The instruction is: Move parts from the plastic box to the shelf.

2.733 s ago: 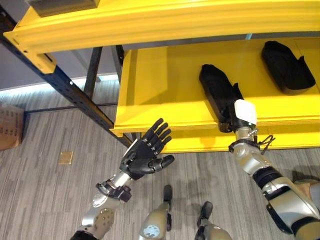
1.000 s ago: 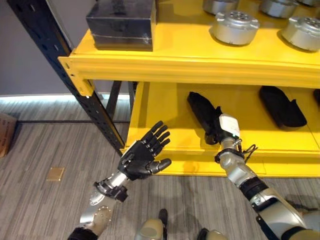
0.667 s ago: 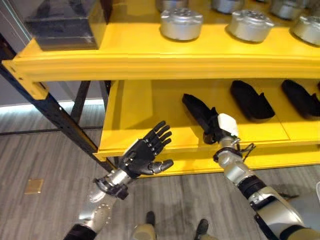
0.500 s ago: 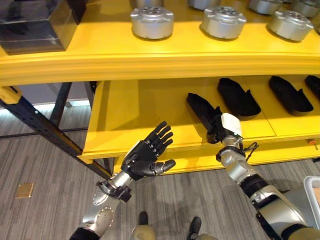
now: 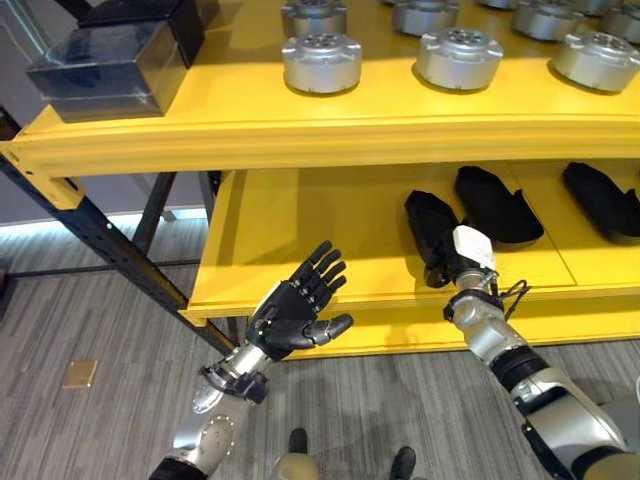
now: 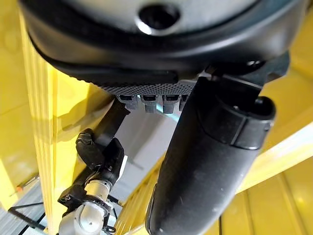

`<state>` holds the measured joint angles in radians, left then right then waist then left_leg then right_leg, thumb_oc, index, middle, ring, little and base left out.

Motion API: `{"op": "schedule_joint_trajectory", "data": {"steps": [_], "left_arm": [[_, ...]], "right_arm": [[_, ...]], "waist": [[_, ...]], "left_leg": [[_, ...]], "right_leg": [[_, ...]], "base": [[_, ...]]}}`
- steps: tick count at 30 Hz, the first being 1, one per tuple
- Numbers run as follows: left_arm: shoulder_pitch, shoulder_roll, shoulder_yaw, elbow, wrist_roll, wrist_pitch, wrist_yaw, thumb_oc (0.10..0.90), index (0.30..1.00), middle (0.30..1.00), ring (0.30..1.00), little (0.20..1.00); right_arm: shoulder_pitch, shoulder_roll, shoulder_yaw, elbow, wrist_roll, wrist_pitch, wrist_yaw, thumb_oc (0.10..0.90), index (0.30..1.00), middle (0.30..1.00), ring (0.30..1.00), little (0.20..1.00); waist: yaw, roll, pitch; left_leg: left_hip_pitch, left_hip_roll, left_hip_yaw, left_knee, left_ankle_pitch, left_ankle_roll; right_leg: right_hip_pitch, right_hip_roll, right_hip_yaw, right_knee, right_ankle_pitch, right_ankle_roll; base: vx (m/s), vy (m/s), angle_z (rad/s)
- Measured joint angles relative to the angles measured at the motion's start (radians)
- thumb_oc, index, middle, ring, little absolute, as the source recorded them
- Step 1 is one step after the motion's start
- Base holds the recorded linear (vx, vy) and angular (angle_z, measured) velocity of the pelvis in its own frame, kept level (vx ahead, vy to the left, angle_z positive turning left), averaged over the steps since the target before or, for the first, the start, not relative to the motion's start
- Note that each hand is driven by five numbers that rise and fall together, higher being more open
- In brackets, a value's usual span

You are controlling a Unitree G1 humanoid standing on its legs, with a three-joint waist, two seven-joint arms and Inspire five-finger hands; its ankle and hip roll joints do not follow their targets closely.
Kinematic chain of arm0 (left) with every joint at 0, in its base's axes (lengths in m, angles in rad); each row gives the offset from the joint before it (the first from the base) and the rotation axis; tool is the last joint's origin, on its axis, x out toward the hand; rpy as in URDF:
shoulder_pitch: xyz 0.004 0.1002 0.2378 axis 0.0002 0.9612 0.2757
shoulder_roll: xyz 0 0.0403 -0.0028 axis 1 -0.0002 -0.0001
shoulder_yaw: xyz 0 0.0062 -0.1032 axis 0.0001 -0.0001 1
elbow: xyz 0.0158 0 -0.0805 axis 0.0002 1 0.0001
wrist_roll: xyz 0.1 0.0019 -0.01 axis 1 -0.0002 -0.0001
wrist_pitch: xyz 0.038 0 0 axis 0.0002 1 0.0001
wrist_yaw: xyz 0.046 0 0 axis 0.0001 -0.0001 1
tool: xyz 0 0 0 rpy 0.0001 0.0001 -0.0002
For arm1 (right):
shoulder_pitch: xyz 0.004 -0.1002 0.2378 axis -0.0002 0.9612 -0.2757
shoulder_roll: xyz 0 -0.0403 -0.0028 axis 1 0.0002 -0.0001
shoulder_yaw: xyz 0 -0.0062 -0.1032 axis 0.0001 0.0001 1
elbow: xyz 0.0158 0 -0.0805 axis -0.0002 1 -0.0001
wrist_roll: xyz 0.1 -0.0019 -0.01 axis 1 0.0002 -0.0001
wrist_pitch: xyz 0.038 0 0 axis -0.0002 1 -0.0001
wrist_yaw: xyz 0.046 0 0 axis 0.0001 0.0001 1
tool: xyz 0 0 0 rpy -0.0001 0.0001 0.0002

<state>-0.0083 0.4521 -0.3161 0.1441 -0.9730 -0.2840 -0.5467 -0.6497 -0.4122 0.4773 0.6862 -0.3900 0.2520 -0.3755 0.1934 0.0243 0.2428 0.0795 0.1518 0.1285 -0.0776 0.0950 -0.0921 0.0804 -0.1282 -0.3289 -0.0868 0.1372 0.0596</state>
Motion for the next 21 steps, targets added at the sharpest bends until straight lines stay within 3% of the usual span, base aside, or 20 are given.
{"op": "schedule_joint_trajectory", "data": {"steps": [11,12,16,21], "left_arm": [[0.022,0.000,-0.004,0.000,-0.001,0.001,0.067,0.900,1.000,1.000,1.000,1.000],[0.018,0.001,-0.004,0.000,-0.002,0.000,0.079,0.900,1.000,1.000,1.000,1.000],[-0.015,0.001,-0.003,0.000,-0.004,-0.001,0.087,0.900,1.000,1.000,1.000,1.000],[-0.024,0.019,-0.004,-0.001,-0.004,0.001,0.103,0.900,1.000,1.000,1.000,1.000]], "right_arm": [[-0.092,0.045,0.022,0.067,-0.039,-0.001,0.027,0.400,0.300,0.300,0.300,0.300],[-0.122,0.045,0.021,0.105,-0.043,0.004,0.015,0.400,0.300,0.300,0.300,0.300],[-0.222,0.029,0.015,0.196,-0.042,0.019,-0.026,0.400,0.300,0.300,0.300,0.300],[-0.270,0.009,-0.003,0.237,-0.032,0.001,-0.092,0.400,0.300,0.300,0.300,0.300]], "waist": [[0.034,0.010,0.007],[0.055,0.016,0.016],[0.065,0.038,0.086],[0.083,0.018,0.142]], "left_leg": [[-0.089,-0.039,-0.041,0.019,0.009,0.010],[-0.104,-0.043,-0.053,0.025,0.010,0.011],[-0.138,-0.048,-0.067,0.039,0.017,0.015],[-0.176,-0.048,-0.083,0.059,0.017,0.015]], "right_leg": [[-0.050,-0.034,-0.044,0.001,0.007,0.022],[-0.062,-0.037,-0.048,0.003,0.009,0.024],[-0.074,-0.043,-0.071,0.006,0.013,0.025],[-0.100,-0.045,-0.081,0.016,0.012,0.024]], "base": [[-0.02,0.076,0.14],[-0.10,0.060,0.13],[-0.05,0.016,0.18],[-0.02,-0.011,0.06]]}}
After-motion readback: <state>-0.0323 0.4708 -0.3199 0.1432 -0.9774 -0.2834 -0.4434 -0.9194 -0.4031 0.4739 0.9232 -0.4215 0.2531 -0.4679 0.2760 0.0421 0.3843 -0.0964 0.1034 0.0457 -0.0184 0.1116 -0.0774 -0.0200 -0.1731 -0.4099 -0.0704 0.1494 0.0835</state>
